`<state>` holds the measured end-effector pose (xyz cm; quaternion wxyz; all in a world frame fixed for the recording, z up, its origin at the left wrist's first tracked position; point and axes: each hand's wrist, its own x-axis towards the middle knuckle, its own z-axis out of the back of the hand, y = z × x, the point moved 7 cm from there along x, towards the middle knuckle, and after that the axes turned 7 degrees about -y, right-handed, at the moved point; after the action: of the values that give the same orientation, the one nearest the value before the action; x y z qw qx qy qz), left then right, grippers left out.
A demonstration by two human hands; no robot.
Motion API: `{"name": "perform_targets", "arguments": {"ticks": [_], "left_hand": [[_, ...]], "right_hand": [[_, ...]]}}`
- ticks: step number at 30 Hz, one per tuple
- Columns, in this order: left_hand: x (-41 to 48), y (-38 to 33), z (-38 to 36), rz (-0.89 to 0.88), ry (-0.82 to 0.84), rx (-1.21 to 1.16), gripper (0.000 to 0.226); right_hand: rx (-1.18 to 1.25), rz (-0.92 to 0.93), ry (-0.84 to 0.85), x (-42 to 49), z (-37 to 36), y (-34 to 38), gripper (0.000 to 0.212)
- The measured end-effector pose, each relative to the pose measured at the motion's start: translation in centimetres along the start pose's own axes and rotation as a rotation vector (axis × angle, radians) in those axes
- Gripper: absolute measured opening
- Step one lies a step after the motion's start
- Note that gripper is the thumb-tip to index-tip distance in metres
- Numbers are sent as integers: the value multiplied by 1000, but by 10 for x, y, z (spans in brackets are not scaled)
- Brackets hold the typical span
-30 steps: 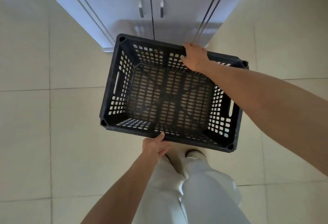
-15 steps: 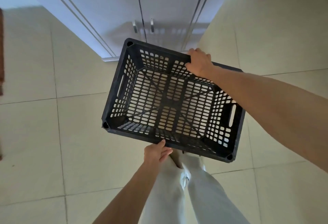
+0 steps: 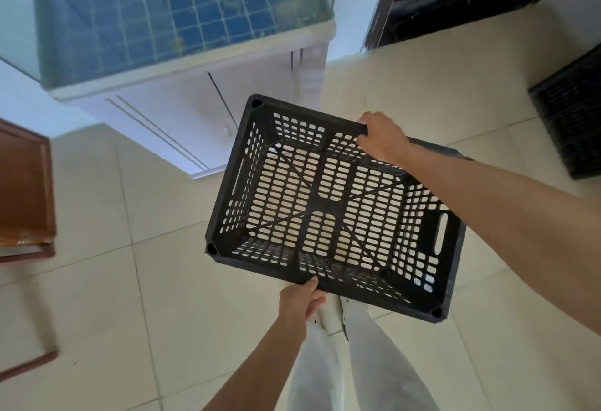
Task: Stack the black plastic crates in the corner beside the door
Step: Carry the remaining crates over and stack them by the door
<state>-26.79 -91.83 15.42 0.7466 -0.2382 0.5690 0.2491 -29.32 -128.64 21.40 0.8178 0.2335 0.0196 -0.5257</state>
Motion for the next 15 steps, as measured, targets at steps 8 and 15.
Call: {"name": "perform_targets", "arguments": {"ticks": [8, 15], "left_hand": [[-103, 14, -47, -144, 58, 187, 14], [-174, 12, -126, -240, 109, 377, 15]], "right_hand": [[143, -247, -131, -86, 140, -94, 39], [310, -502, -326, -153, 252, -203, 32]]}}
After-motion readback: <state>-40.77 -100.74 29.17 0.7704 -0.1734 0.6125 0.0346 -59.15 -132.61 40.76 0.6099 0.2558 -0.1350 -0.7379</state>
